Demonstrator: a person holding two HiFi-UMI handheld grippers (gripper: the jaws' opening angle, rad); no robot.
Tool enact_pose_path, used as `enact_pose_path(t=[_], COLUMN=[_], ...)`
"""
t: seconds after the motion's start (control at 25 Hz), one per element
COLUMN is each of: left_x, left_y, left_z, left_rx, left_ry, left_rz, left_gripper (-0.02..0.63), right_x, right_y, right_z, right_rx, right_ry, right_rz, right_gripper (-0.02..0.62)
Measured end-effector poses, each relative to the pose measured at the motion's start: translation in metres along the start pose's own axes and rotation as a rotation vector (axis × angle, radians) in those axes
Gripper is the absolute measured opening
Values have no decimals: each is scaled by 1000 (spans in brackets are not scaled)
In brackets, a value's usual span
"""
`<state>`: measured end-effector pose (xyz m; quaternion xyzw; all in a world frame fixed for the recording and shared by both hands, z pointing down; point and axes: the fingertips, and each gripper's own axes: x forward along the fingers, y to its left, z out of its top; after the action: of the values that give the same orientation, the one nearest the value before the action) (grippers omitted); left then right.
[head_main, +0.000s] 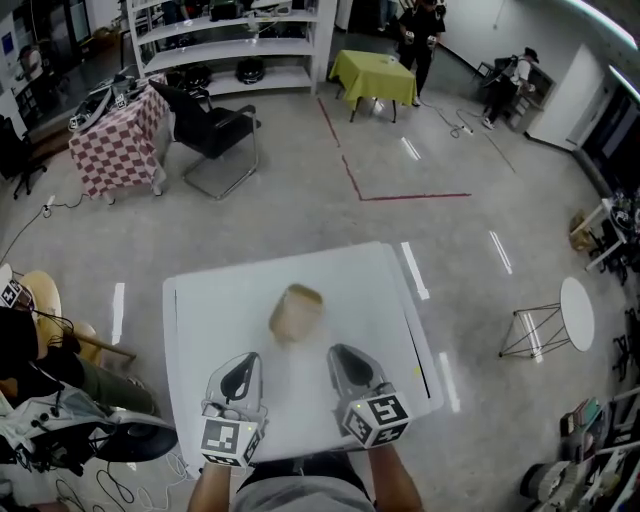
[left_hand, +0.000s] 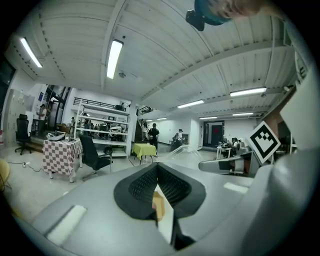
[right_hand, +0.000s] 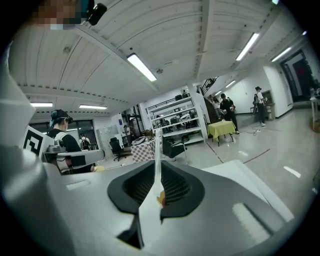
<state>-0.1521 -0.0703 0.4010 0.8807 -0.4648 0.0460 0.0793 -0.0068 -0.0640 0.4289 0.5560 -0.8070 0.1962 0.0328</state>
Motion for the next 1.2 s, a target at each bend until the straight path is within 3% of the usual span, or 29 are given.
enact_pose_path(t=[0.52, 1.2], left_x=[-28, -35], left_y=[-26, -78], left_z=[13, 4], left_rx=[29, 59], left_ry=[-34, -10], left_rz=[-121, -273], left_gripper=[12, 12], right_x=[-70, -141], right_y=[7, -4], right_z=[12, -2], right_rx=[-50, -102], right_ry=[-112, -166], right_rz=[-166, -356], right_gripper=[41, 43])
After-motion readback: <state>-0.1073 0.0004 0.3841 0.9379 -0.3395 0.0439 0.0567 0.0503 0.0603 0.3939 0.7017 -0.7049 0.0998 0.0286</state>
